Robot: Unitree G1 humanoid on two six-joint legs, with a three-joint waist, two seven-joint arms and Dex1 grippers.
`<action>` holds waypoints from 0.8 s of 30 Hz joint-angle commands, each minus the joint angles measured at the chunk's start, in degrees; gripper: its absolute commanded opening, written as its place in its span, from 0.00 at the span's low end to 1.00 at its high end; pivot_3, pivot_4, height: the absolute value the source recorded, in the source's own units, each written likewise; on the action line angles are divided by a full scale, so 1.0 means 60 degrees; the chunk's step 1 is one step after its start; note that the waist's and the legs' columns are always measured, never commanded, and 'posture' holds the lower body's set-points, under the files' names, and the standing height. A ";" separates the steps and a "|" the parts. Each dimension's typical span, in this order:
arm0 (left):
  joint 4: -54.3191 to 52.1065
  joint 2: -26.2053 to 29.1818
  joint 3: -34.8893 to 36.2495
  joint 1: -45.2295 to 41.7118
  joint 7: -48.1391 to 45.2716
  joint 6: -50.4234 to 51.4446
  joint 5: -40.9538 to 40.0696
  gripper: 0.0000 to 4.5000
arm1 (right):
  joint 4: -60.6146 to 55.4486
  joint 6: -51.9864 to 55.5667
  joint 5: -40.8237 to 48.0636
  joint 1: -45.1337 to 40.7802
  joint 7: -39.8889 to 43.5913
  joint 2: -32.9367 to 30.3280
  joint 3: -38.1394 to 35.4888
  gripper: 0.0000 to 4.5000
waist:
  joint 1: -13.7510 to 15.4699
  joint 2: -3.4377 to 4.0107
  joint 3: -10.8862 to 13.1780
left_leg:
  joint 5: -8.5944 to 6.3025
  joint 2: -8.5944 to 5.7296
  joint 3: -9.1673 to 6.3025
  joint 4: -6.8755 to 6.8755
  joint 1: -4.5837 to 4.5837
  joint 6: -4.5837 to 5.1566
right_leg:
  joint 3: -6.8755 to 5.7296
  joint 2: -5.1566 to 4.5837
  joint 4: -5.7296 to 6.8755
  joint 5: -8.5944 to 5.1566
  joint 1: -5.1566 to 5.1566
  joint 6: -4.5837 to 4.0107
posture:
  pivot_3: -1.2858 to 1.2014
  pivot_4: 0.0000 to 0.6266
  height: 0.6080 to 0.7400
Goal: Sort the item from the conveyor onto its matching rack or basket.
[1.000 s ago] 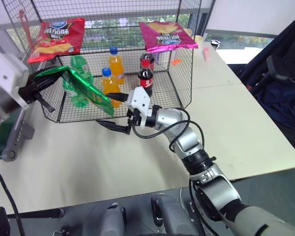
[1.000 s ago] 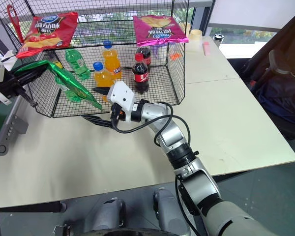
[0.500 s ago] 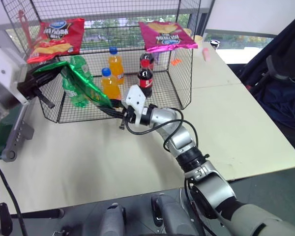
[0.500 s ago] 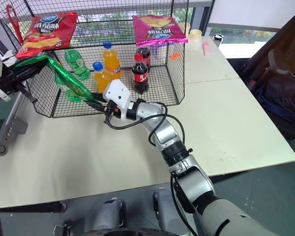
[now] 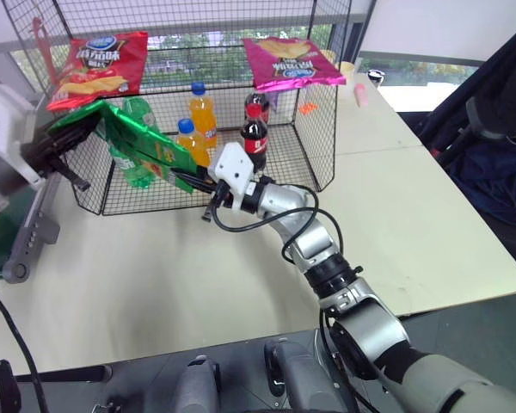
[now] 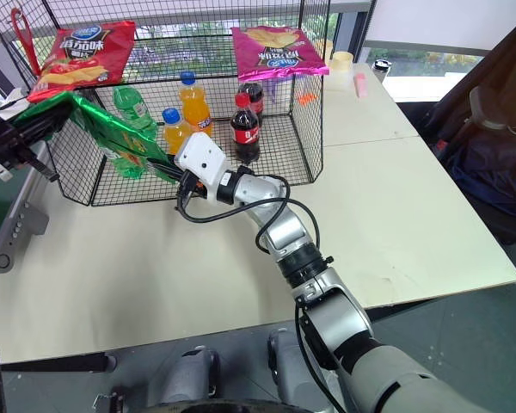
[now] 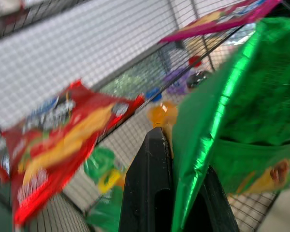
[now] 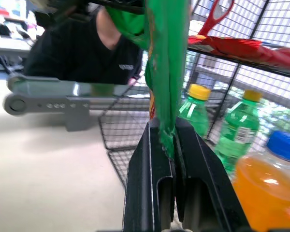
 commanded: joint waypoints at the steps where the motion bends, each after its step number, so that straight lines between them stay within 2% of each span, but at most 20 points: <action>1: -0.0193 0.0111 0.0944 -0.0032 0.0312 0.0085 -0.0153 0.30 | -0.0556 -0.0344 -0.0106 -0.0209 -0.0115 -0.0218 -0.0238 0.00 | 0.0001 0.0000 0.0000 | 0.0000 0.0000 0.0000 0.0000 0.0000 0.0000 | 0.0000 0.0000 0.0000 0.0000 0.0000 0.0000 | 0.52 0.24 1.00; 7: -0.0194 -0.0010 0.1663 0.0077 0.0798 0.0134 -0.0190 0.95 | -0.1216 -0.0245 -0.0130 -0.0111 -0.0049 -0.0639 -0.0217 0.00 | -0.0007 0.0000 0.0000 | 0.0000 -0.0001 0.0000 0.0000 0.0000 0.0000 | 0.0000 -0.0001 0.0000 0.0000 0.0000 -0.0001 | 0.52 0.24 1.00; 12: 0.0199 -0.0336 0.3483 0.0742 0.1658 0.0042 -0.0109 0.95 | -0.2492 0.0246 -0.0019 -0.0010 -0.0002 -0.1300 -0.0482 0.00 | -0.0011 0.0004 0.0003 | 0.0000 0.0001 0.0000 -0.0005 0.0003 0.0000 | 0.0000 -0.0001 0.0000 0.0000 -0.0002 0.0000 | 0.52 0.24 1.00; 15: 0.0118 -0.1014 0.4321 0.1141 0.2283 0.0140 -0.0460 0.95 | -0.3744 0.1194 0.0694 0.0087 0.0668 -0.2190 -0.0882 0.00 | 0.0048 0.0003 0.0002 | 0.0000 0.0000 -0.0001 -0.0004 0.0000 0.0000 | -0.0004 -0.0006 -0.0001 -0.0001 -0.0001 0.0000 | 0.52 0.24 1.00; 19: -0.0446 -0.2146 0.3678 0.1749 0.2614 -0.0380 -0.0218 0.95 | -0.4105 0.1704 0.0668 -0.0435 0.0988 -0.3314 -0.1279 0.00 | 0.0228 0.0002 0.0001 | 0.0000 -0.0010 -0.0006 0.0010 0.0014 -0.0001 | -0.0008 -0.0017 -0.0012 -0.0009 0.0031 -0.0004 | 0.52 0.24 1.00; 22: -0.0657 -0.3005 0.2838 0.1665 0.2876 -0.0643 -0.0198 0.95 | -0.3787 0.1996 -0.0595 -0.1111 0.0237 -0.3813 -0.1059 0.00 | 0.0294 -0.0006 -0.0004 | 0.0006 -0.0015 -0.0003 0.0028 0.0020 -0.0011 | -0.0006 -0.0020 -0.0012 -0.0025 0.0043 -0.0036 | 0.52 0.24 1.00; 24: -0.0680 -0.3393 0.2323 0.1542 0.3000 -0.0831 -0.0096 0.95 | -0.3709 0.2380 -0.0924 -0.1416 -0.0083 -0.3854 -0.1017 0.00 | 0.0272 -0.0017 -0.0010 | 0.0011 -0.0015 -0.0007 0.0030 0.0020 -0.0018 | -0.0005 -0.0013 -0.0012 -0.0022 0.0042 -0.0035 | 0.52 0.24 1.00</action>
